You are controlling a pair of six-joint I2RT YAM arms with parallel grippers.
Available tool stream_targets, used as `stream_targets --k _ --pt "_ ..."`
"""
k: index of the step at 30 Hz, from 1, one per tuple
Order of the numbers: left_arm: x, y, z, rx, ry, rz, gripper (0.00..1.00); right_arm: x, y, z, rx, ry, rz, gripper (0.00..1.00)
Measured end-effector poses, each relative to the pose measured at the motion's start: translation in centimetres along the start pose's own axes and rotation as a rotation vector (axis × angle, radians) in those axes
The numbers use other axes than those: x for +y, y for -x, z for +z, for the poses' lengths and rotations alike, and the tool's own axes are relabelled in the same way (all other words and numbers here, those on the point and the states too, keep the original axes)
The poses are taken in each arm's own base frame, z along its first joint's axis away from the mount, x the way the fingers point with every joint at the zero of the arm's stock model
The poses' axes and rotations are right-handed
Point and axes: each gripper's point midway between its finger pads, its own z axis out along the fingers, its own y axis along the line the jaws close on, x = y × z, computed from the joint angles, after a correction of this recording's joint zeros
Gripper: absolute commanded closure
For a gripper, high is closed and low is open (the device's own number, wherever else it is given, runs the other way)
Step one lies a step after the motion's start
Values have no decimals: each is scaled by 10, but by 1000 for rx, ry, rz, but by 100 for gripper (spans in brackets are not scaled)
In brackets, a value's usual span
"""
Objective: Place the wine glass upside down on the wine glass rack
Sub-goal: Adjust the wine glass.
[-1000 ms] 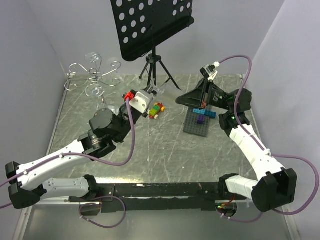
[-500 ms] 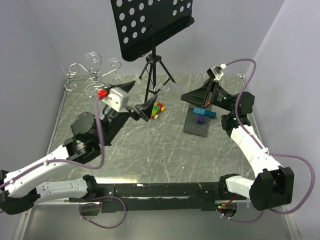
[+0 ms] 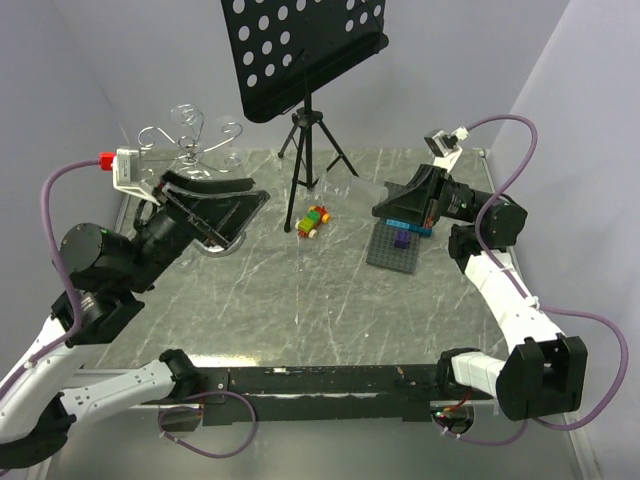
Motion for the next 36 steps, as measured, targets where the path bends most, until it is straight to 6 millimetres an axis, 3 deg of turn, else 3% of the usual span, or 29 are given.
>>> stream_targets --k 7,14,20,25,31,36 --pt "-19 -33 7 134 -140 -265 0 17 -11 -4 146 23 -137 100" --pt "-5 -70 7 255 -126 -429 0 44 2 -1 249 57 -411 100" --pt "-17 -58 7 245 -217 -427 1 75 15 4 272 102 -706 100" --pt "-37 -48 14 225 -363 -448 6 104 29 9 282 122 -818 100" --pt "-40 -55 33 251 -441 -516 11 134 56 20 234 150 -855 100" --pt "-45 -54 38 258 -495 -557 16 142 69 26 193 167 -823 100"
